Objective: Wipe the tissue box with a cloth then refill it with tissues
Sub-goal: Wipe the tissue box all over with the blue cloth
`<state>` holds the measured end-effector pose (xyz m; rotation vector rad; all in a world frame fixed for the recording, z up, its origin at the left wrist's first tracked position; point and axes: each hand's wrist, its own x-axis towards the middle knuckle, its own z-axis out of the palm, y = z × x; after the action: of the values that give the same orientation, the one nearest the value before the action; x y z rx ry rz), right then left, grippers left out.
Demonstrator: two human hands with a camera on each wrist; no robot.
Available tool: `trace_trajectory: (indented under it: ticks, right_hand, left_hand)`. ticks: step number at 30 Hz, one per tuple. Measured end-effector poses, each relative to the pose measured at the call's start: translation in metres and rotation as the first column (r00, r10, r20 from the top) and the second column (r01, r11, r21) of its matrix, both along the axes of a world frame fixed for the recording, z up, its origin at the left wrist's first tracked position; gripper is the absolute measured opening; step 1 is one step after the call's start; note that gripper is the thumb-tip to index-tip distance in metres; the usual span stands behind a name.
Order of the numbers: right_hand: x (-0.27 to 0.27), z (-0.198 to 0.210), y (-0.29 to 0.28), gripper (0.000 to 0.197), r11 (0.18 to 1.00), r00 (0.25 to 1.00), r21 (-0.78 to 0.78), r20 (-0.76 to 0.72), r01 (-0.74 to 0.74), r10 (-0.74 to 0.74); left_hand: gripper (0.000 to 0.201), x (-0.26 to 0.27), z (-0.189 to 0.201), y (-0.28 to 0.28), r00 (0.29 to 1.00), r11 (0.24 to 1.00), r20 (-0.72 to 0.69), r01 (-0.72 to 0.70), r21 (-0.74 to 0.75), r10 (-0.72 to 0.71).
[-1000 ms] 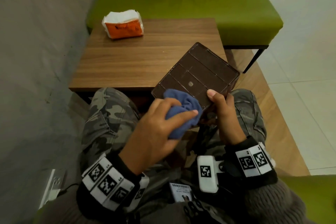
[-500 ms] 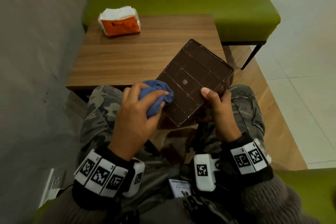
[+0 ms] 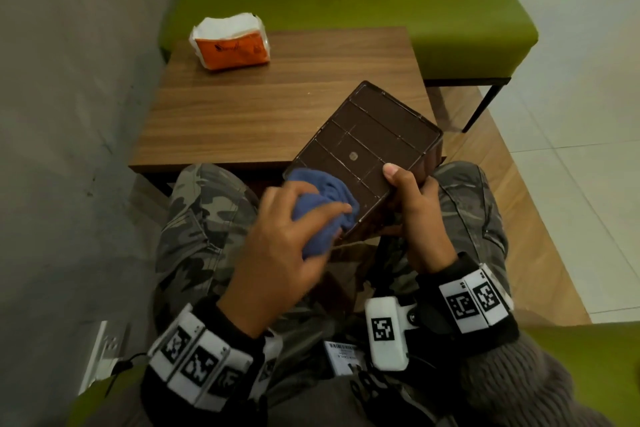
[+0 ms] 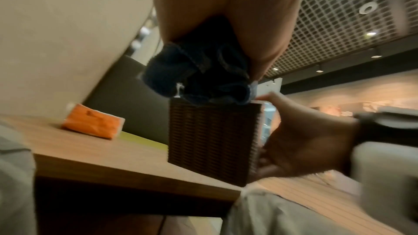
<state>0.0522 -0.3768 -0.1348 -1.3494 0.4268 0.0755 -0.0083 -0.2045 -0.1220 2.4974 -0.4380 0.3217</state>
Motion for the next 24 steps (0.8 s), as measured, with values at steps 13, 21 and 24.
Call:
trace_trajectory:
  ticks: [13,21,24]
  right_hand:
    - [0.004,0.012,-0.010,0.091,0.999,0.997,-0.045,0.071,0.009,-0.006]
    - [-0.002,0.009,-0.001,0.095,0.999,0.999,-0.041,0.041,0.014,-0.012]
    - [-0.003,0.009,-0.004,0.094,1.000,0.999,-0.029,0.042,0.011,-0.010]
  left_hand:
    - [0.033,-0.006,-0.005,0.005,0.993,0.994,0.061,0.098,0.055,-0.101]
    - [0.032,0.000,0.000,-0.007,0.990,0.995,0.108,0.092,0.037,-0.095]
    - [0.031,-0.004,-0.006,0.003,0.987,0.991,0.108,0.115,0.063,-0.121]
